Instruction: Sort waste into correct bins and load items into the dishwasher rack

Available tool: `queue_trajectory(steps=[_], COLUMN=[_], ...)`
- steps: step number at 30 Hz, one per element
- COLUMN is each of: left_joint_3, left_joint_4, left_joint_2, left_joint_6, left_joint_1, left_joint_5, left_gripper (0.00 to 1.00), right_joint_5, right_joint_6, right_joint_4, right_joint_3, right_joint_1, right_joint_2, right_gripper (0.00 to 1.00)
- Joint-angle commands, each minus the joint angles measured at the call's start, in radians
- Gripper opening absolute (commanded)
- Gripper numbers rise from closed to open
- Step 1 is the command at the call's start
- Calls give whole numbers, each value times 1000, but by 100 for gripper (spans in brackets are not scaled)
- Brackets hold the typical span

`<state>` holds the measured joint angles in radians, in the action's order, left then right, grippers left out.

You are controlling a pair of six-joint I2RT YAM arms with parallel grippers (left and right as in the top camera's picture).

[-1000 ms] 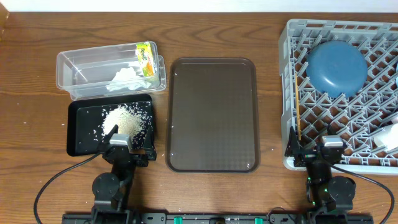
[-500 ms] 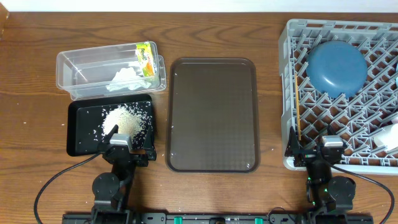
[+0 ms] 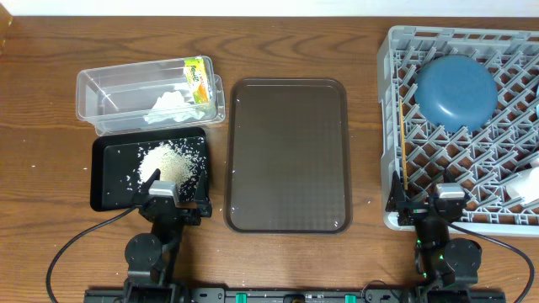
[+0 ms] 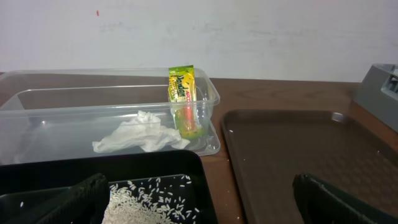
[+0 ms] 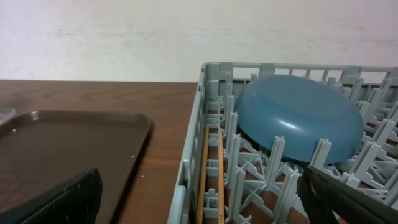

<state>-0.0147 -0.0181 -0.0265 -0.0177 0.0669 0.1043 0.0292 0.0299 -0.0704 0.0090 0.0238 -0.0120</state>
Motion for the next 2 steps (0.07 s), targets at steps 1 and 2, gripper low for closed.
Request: queue_trajectory(steps=[1,2], left_joint_3=[10,10], left_joint_4=[-42,-42], left_joint_2=[-4,-4], left_joint_6=[18,18], left_joint_1=[-5,-5], left_joint_5=[14,14], left_gripper=[96,97], right_joint_5=[-3,-3], right_joint_6=[-9,-9], right_joint_4=[-2,-2], right_joint_3=[-3,-3], right_joint_1=[8,8], right_joint_2=[6,6], right_gripper=[99,99])
